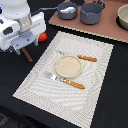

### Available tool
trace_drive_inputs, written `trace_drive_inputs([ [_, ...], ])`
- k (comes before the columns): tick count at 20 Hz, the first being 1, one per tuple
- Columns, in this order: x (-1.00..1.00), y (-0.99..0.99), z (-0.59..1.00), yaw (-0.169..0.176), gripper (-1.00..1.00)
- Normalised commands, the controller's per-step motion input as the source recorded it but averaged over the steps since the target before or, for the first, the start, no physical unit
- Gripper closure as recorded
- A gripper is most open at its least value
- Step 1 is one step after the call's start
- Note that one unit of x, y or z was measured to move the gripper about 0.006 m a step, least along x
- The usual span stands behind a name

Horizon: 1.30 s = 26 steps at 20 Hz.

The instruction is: Place the fish, sausage, and tomato into the frying pan.

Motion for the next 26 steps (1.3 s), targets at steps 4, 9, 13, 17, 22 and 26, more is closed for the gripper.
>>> trace_drive_inputs([
  [4, -0.18, 0.0, -0.38, -0.023, -1.0],
  [9, -0.25, -0.01, -0.42, -0.014, -1.0],
  [13, -0.29, -0.06, -0.39, -0.014, -1.0],
  [17, -0.25, -0.07, -0.3, -0.013, 1.0],
  [22, -0.18, -0.06, -0.25, -0.01, 1.0],
  [26, -0.09, -0.01, -0.23, -0.002, 1.0],
])
